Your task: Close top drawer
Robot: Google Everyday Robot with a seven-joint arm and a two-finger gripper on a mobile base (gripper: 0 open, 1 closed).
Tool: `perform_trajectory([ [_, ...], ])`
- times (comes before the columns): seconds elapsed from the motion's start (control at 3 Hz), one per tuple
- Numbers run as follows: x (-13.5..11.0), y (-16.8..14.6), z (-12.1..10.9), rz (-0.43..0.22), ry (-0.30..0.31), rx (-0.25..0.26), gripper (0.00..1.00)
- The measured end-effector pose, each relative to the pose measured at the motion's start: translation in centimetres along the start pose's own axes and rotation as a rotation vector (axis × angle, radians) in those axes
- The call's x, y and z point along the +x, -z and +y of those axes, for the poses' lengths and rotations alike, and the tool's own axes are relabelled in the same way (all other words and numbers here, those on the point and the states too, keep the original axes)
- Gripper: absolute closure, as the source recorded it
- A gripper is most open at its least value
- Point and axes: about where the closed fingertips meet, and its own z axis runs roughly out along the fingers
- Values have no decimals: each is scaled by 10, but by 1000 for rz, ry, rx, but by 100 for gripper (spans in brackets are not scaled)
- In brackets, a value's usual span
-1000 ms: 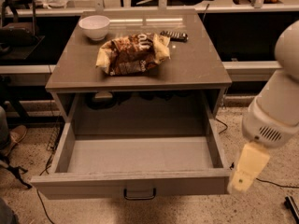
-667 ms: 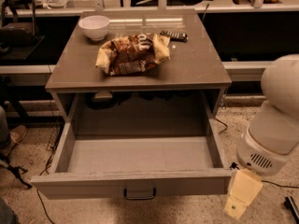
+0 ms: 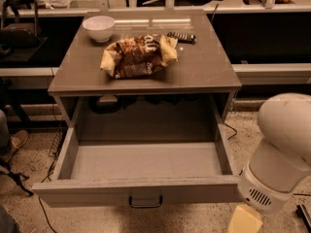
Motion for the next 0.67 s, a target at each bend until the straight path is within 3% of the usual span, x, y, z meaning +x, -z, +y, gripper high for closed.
perform_trajectory([
  [0.33,0,-19,10,-3,-24,2,18],
  [0.67,-4,-44,16,-21,-33,-1,42],
])
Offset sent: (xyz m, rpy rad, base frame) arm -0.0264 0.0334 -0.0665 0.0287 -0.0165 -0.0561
